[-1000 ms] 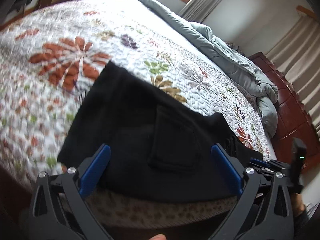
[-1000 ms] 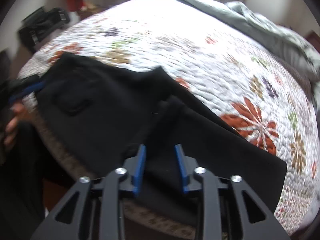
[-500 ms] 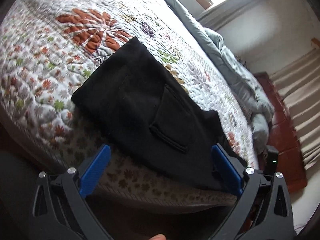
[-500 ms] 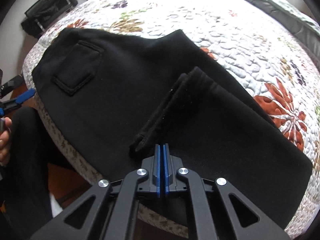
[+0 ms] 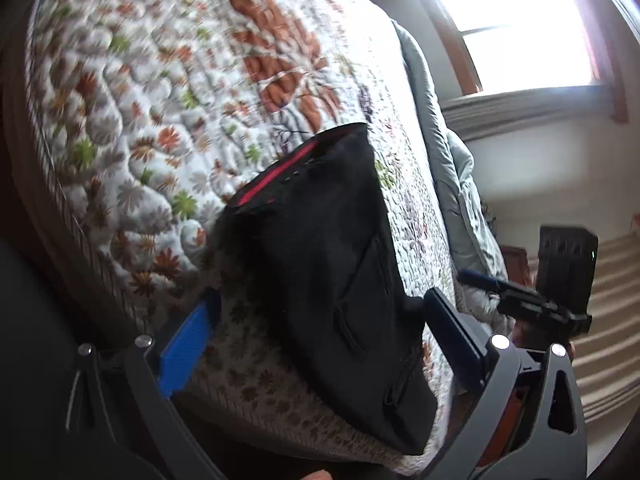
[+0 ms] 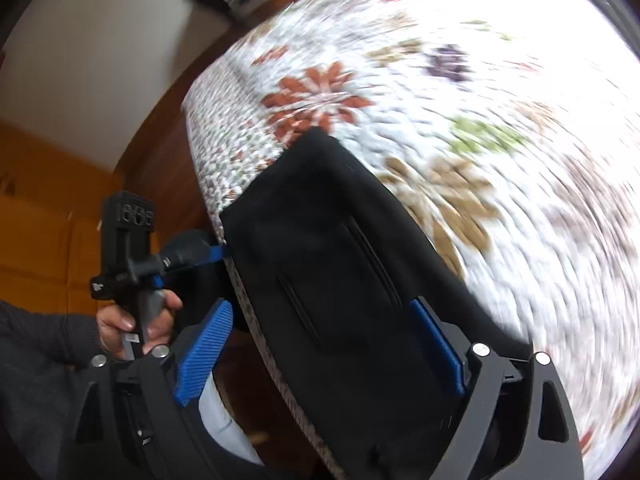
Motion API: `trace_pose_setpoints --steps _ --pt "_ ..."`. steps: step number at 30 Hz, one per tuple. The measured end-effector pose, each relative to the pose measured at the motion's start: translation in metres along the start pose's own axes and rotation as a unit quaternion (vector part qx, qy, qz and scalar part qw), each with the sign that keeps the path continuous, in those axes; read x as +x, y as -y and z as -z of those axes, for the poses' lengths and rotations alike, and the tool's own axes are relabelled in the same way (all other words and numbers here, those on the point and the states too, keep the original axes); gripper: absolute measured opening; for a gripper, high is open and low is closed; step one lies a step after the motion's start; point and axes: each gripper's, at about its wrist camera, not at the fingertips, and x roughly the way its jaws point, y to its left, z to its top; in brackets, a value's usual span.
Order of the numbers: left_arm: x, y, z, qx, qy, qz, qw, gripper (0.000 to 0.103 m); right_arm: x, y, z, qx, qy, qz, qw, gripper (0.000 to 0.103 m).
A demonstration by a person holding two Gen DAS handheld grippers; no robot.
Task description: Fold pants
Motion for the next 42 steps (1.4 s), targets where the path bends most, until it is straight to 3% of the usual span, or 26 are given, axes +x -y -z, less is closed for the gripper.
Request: trace_pose_setpoints --steps 5,9,13,18,19,20,21,22,28,32,34,38,40,42 --pt "0.005 -0.005 -0.006 -0.021 0.006 0.007 0.9997 0.100 0.050 0.002 -0.075 -0.049 -0.081 -0.029 0.995 0.091" --pt "0.011 -0.010 -0.010 -0.031 0.002 0.006 0.9995 0.100 0.090 0.002 -0.110 -0.077 -0.137 -0.043 0.987 0.091" --pt "0.016 -0.012 -0.013 -0.031 0.000 0.012 0.9994 0.100 0.123 0.005 -0.127 -0.092 -0.178 -0.079 0.977 0.091" --pt "0.015 -0.019 -0.012 -0.036 -0.003 0.024 0.9991 0.100 0.152 0.015 -0.123 -0.101 -0.219 -0.097 0.966 0.090" --pt "0.015 -0.020 -0.012 -0.038 -0.003 0.024 0.9990 0.100 0.153 0.018 -0.122 -0.103 -0.216 -0.104 0.965 0.081" --pt "0.014 -0.020 -0.013 -0.038 -0.004 0.022 0.9990 0.100 0.152 0.023 -0.123 -0.099 -0.214 -0.107 0.966 0.058" --pt "0.014 -0.019 -0.013 -0.036 -0.005 0.021 0.9991 0.100 0.149 0.031 -0.125 -0.089 -0.216 -0.118 0.965 0.044" --pt "0.012 -0.019 -0.014 -0.033 -0.006 0.021 0.9992 0.100 0.145 0.037 -0.125 -0.086 -0.213 -0.126 0.965 0.037" --pt "0.010 -0.005 -0.022 0.012 0.010 0.021 0.9997 0.100 0.142 0.038 -0.124 -0.088 -0.212 -0.136 0.964 0.036" --pt "0.014 -0.016 -0.027 -0.022 0.007 0.024 0.9994 0.098 0.142 0.039 -0.125 -0.086 -0.211 -0.137 0.964 0.037" --pt "0.016 -0.015 -0.026 -0.025 0.001 0.023 0.9994 0.075 0.141 0.040 -0.126 -0.084 -0.211 -0.136 0.964 0.037" --pt "0.019 -0.016 -0.027 -0.026 -0.004 0.018 0.9995 0.074 0.139 0.043 -0.126 -0.083 -0.212 -0.133 0.965 0.038" --pt "0.020 -0.017 -0.027 -0.027 -0.003 0.013 0.9995 0.067 0.140 0.042 -0.127 -0.084 -0.212 -0.130 0.965 0.038" --pt "0.018 -0.020 -0.026 -0.029 -0.003 0.003 0.9996 0.052 0.138 0.040 -0.127 -0.087 -0.212 -0.123 0.966 0.038"
